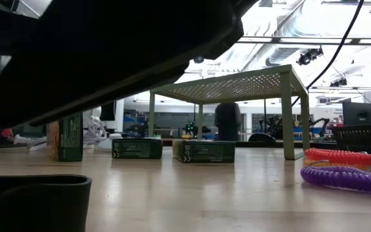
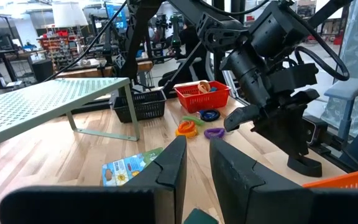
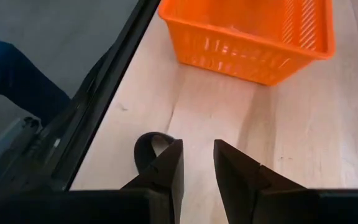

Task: Pick & Place Office Desk Supplies
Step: Put the black rubber band into the red bin

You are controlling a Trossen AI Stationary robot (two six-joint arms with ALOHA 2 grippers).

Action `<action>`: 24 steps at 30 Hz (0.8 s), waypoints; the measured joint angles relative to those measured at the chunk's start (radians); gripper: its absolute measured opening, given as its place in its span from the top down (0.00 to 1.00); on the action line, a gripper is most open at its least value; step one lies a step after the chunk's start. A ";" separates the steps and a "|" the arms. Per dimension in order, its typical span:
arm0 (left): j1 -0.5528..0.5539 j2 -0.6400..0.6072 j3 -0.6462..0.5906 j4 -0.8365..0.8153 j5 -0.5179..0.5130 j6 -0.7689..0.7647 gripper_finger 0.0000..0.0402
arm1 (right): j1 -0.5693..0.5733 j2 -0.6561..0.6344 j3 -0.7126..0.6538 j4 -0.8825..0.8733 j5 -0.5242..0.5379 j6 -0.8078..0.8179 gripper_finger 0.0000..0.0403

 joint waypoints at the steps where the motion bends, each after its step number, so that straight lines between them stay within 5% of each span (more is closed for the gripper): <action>1: 0.000 0.000 0.000 0.000 0.000 0.000 0.84 | 0.002 0.000 0.000 0.000 0.000 -0.002 0.81; 24: 0.000 0.000 0.000 0.003 0.000 0.000 0.84 | 0.012 0.031 0.000 -0.035 -0.022 0.008 0.81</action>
